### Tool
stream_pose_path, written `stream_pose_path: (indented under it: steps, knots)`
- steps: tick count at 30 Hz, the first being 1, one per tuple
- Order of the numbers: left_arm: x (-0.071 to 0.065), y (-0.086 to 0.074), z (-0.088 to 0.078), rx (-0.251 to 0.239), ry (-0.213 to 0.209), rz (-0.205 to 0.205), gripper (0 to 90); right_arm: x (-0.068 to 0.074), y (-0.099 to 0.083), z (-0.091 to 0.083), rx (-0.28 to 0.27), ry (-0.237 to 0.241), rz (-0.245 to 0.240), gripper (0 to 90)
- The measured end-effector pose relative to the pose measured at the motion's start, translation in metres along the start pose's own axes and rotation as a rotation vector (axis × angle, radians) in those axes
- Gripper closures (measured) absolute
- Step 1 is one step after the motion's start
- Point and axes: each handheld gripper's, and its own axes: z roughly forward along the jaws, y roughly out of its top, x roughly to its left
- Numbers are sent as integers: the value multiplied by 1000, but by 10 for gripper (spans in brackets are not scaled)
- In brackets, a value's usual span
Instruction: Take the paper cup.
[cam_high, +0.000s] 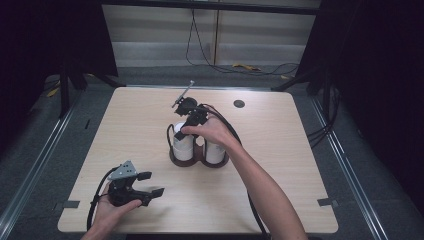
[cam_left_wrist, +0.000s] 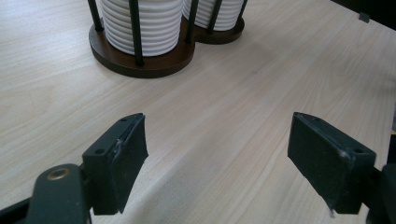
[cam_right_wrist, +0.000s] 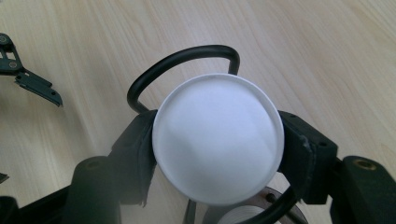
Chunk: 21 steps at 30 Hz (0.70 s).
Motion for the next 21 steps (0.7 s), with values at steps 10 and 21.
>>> stream_pose_path:
  steps: [10, 21]
  knots:
    - [0, 0, 0, 2, -6, -3, 197, 1, -1, -2, -16, -5, 4, 344]
    - [0, 0, 0, -1, -10, -7, 197, 1, 0, 9, 54, -25, -18, 254]
